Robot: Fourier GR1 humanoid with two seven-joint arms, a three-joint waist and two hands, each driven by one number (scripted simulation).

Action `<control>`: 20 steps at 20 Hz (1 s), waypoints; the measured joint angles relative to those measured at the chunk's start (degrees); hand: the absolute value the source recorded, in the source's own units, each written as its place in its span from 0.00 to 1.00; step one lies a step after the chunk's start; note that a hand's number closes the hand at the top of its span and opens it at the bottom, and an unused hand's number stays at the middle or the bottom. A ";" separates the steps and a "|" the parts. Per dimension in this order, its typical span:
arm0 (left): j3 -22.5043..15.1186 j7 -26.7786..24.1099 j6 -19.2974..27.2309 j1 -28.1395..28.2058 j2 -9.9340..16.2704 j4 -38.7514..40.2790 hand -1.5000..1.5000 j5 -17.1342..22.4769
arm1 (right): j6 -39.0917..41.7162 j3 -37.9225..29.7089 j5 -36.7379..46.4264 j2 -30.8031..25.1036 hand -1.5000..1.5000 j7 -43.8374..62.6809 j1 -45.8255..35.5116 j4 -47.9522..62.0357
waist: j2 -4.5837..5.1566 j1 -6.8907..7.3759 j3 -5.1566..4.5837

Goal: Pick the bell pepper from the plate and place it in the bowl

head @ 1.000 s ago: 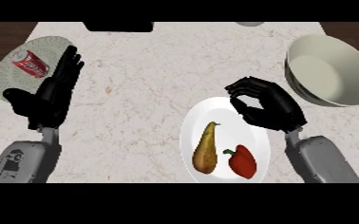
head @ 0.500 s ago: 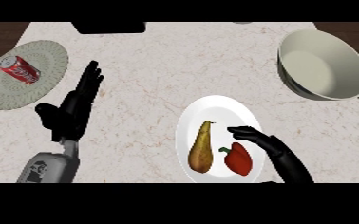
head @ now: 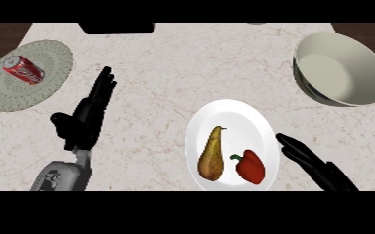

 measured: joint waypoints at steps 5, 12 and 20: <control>-1.30 0.65 0.78 0.60 -1.32 -1.20 0.50 -1.78 | 3.37 -0.71 1.06 -2.54 0.00 13.60 -2.16 -5.52 | 0.10 0.66 0.00; -0.32 0.41 -0.66 0.27 -1.25 -0.81 0.50 -1.63 | 9.12 1.87 4.51 -4.09 0.00 27.98 -6.04 -5.06 | 0.21 1.04 0.01; 1.19 1.59 -1.61 -0.51 -2.04 -1.01 0.50 -2.57 | 15.36 3.16 8.27 -1.24 0.00 32.49 -8.04 -0.30 | 0.19 0.90 0.05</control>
